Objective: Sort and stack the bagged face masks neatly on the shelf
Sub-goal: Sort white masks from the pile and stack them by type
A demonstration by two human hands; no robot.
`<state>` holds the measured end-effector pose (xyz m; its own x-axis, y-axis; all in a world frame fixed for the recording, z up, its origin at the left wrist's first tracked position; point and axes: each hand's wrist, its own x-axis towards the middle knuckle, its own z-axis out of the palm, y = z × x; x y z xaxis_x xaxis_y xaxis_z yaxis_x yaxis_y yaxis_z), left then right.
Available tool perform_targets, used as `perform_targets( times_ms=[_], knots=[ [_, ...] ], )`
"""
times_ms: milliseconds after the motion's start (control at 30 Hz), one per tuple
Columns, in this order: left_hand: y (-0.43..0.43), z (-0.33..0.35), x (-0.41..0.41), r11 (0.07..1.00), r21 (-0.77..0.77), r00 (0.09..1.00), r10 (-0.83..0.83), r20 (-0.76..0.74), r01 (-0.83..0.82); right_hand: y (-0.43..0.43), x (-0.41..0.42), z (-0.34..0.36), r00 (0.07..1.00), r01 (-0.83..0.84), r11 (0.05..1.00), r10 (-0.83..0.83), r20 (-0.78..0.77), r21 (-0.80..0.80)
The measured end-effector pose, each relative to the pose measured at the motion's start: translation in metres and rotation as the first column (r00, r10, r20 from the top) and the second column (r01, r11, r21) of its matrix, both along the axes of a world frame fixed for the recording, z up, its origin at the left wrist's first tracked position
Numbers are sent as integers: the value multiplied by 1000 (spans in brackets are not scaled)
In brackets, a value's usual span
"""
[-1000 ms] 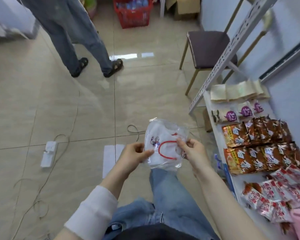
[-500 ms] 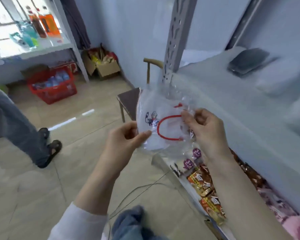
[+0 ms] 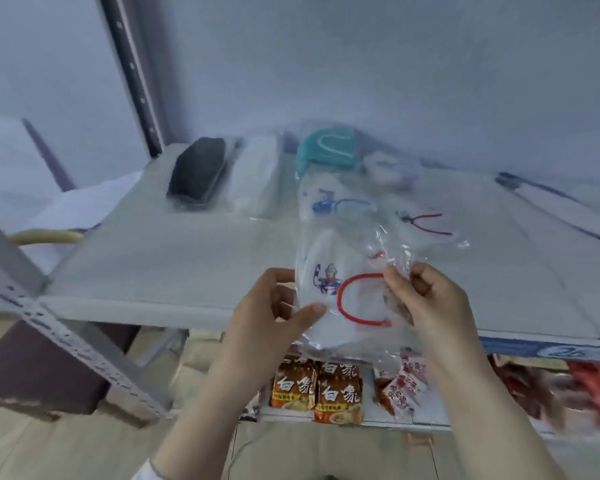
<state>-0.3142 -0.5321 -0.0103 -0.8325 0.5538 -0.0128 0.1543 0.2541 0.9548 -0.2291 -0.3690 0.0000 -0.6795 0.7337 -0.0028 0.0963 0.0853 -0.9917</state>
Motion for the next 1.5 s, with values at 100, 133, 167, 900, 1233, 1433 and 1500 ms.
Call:
perform_targets(
  times_ms=[100,133,167,900,1233,1433,1500],
  knots=[
    [62,3,4,997,-6,996,-76,-45,76,54,13,2,993,112,993,-113,35,42],
    [82,6,5,997,-13,994,-82,-74,81,74,13,5,991,121,990,-125,43,73],
    [102,11,5,997,-17,993,-73,-96,72,95,9,8,991,114,986,-122,60,124],
    [255,28,-18,843,-408,607,-126,-785,-352,243,-55,-13,894,-60,899,-145,424,434],
    [403,25,75,826,-560,495,-515,-700,66,364,107,-7,842,-2,777,-339,421,629],
    [507,-2,180,820,-534,453,-563,-691,204,464,244,-13,796,56,751,-432,424,658],
    [535,-2,211,777,-573,486,-619,-617,262,491,285,-17,786,80,762,-444,429,642]
  ],
)
